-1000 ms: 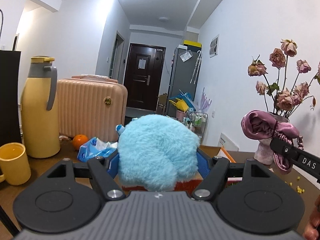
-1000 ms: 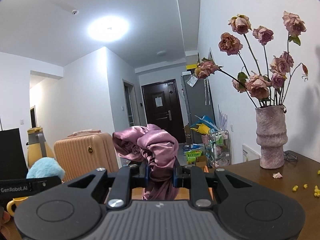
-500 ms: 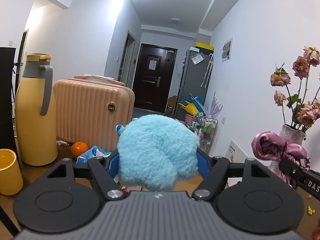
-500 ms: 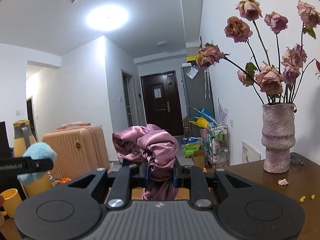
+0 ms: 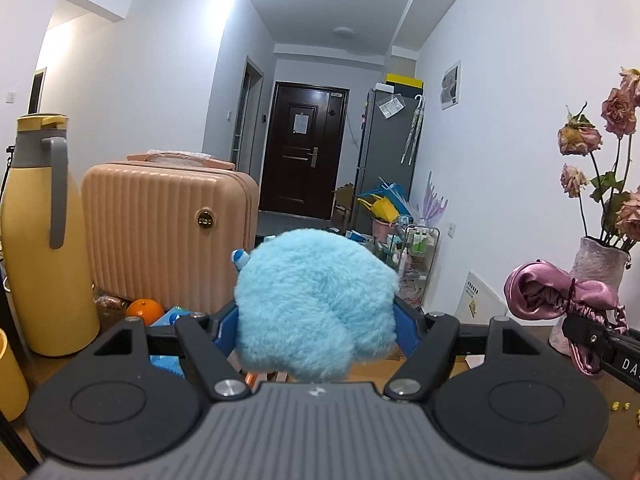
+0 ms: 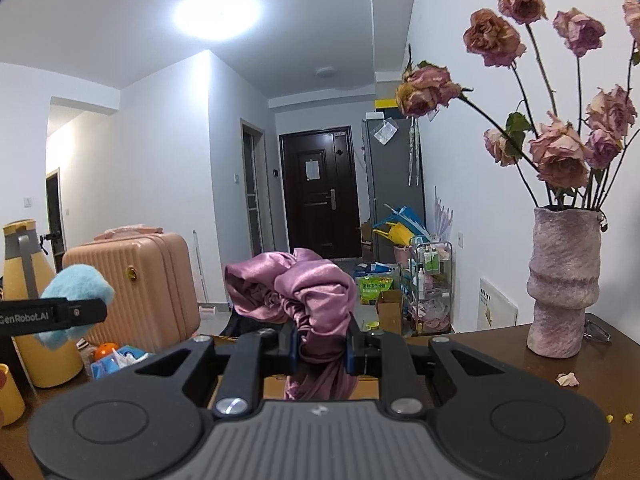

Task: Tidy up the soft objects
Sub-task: 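Carry the blue plush and scrunchie with both grippers toward the cardboard box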

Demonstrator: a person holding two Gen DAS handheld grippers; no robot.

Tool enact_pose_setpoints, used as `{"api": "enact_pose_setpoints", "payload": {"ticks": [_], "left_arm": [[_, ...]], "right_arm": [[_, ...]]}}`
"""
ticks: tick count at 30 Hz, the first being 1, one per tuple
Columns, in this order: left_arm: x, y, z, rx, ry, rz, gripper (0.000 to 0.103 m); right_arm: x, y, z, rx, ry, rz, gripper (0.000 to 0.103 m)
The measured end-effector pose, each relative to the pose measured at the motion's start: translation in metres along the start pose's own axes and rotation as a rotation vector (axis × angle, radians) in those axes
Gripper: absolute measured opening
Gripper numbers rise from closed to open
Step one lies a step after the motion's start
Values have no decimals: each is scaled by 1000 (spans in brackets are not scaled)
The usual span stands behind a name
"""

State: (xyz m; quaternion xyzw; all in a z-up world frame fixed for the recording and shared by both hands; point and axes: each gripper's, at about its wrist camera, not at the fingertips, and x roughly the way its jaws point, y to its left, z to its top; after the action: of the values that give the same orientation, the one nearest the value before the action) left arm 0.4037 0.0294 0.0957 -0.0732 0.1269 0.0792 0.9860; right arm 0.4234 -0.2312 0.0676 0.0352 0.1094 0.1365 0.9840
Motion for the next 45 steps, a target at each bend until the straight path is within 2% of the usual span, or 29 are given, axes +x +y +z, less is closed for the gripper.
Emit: {"api": "enact_pose_setpoints", "payload": {"ticks": [17,29,45], "left_arm": [[62,-7,0,42,61,19,75],[98,-8,-24,79,137,39,75],[117,-20,-62,156,149,82,75]], "right_arm": [[66,0,-1,-45,120,-3,20],[91,13,-29,-74,181,29,20],[110,17,-64,-127,216,-40,20]]}}
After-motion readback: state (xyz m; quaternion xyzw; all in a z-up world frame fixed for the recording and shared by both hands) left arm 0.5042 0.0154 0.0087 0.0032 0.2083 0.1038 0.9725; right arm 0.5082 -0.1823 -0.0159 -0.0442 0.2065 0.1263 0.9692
